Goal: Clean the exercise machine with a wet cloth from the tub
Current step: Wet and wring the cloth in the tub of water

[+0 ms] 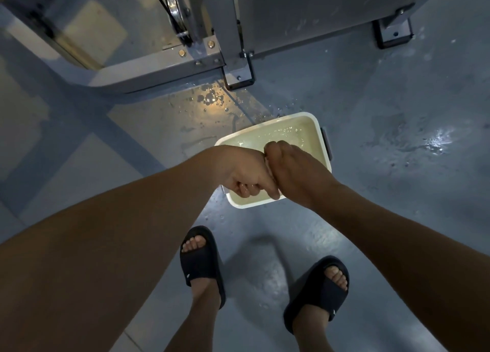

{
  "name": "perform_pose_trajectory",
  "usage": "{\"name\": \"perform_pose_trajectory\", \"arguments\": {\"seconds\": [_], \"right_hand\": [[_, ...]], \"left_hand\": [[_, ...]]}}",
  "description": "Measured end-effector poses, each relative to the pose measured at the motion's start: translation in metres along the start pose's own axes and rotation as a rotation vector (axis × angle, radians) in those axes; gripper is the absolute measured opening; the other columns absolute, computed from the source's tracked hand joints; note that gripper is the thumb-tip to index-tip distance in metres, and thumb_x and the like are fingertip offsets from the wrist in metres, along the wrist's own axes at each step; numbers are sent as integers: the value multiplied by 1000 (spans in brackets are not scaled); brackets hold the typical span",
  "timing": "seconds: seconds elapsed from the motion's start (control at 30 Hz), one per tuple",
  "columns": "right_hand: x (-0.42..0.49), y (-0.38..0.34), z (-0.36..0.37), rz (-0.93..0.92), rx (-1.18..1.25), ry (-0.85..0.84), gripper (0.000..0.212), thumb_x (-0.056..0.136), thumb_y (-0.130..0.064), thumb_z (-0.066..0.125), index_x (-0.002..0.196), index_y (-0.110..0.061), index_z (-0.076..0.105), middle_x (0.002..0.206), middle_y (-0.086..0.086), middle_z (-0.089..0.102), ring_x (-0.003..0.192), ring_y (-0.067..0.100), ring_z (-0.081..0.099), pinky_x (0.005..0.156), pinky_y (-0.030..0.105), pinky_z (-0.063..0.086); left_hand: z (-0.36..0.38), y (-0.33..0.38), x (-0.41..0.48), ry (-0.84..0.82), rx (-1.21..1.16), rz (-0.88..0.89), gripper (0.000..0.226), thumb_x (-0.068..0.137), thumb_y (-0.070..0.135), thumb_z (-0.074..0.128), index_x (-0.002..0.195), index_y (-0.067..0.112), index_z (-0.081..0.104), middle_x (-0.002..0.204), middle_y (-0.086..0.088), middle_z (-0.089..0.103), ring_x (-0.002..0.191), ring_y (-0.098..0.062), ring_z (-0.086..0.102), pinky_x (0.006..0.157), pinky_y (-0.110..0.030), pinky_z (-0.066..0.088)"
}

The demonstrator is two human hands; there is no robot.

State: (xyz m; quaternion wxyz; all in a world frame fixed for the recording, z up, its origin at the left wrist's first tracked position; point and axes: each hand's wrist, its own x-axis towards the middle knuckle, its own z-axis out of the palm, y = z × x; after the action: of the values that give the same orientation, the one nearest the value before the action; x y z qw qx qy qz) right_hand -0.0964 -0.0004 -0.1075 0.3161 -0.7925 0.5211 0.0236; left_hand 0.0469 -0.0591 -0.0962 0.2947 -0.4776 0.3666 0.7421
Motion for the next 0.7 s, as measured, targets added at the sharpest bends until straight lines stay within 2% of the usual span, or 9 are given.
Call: {"name": "perform_pose_trajectory", "arguments": {"seconds": [0.1, 0.2, 0.3, 0.37, 0.43, 0.5, 0.53, 0.6, 0.7], "right_hand": [[4, -5, -7, 93, -118, -111, 20, 96, -11, 56, 116, -7, 54, 106, 13, 64, 90, 33, 66, 68, 35, 41], [8, -6, -11, 223, -157, -171, 14, 94, -16, 56, 105, -16, 66, 98, 6, 69, 84, 30, 63, 69, 32, 40], [15, -5, -10, 322, -92, -237, 7, 89, -16, 59, 86, -18, 65, 78, -1, 58, 72, 23, 52, 69, 31, 44], [21, -1, -8, 340, -17, -297, 21, 87, -15, 57, 69, -17, 48, 67, -3, 46, 68, 24, 49, 68, 32, 42], [28, 5, -6, 304, 58, -391, 31, 90, -15, 54, 64, -19, 37, 66, -3, 41, 72, 28, 50, 69, 31, 38], [33, 9, -7, 350, 161, -486, 26, 89, -13, 57, 66, -16, 45, 65, 0, 46, 66, 30, 58, 64, 29, 39], [35, 12, -8, 416, 246, -527, 20, 86, -13, 61, 69, -14, 51, 64, 2, 51, 53, 27, 58, 57, 26, 41], [35, 16, -12, 545, 410, -617, 21, 80, -9, 68, 71, -9, 49, 54, 0, 45, 35, 18, 39, 49, 21, 35], [34, 24, -13, 623, 633, -705, 29, 76, -1, 63, 69, -12, 38, 53, 2, 28, 47, 19, 20, 50, 25, 23]], "left_hand": [[8, 2, 7, 235, 388, 15, 34, 84, 24, 80, 69, 13, 51, 58, -5, 42, 51, -21, 37, 48, -22, 30], [16, -1, 16, 489, 828, 132, 30, 92, 32, 67, 71, 12, 57, 62, -1, 46, 71, -25, 53, 60, -27, 39], [18, -8, 22, 657, 896, 172, 26, 94, 22, 60, 71, 14, 51, 70, 0, 45, 90, -32, 65, 72, -32, 45], [20, -10, 22, 714, 919, 181, 22, 92, 14, 58, 71, 15, 52, 74, 0, 48, 94, -33, 66, 72, -31, 45], [22, -9, 20, 768, 949, 194, 8, 91, 13, 59, 87, 15, 65, 85, -3, 56, 97, -32, 67, 74, -30, 45], [24, -7, 17, 801, 971, 198, 10, 91, 16, 62, 95, 18, 71, 88, -3, 57, 96, -30, 67, 74, -29, 44], [24, -7, 16, 807, 965, 198, 8, 91, 20, 64, 94, 21, 71, 86, -2, 55, 94, -30, 66, 74, -28, 43], [25, -5, 14, 820, 982, 224, 7, 92, 27, 65, 93, 26, 72, 87, -2, 60, 92, -29, 66, 73, -29, 44], [27, -6, 18, 875, 1084, 267, 11, 94, 23, 60, 97, 23, 70, 95, -4, 69, 93, -32, 67, 71, -30, 41]]}}
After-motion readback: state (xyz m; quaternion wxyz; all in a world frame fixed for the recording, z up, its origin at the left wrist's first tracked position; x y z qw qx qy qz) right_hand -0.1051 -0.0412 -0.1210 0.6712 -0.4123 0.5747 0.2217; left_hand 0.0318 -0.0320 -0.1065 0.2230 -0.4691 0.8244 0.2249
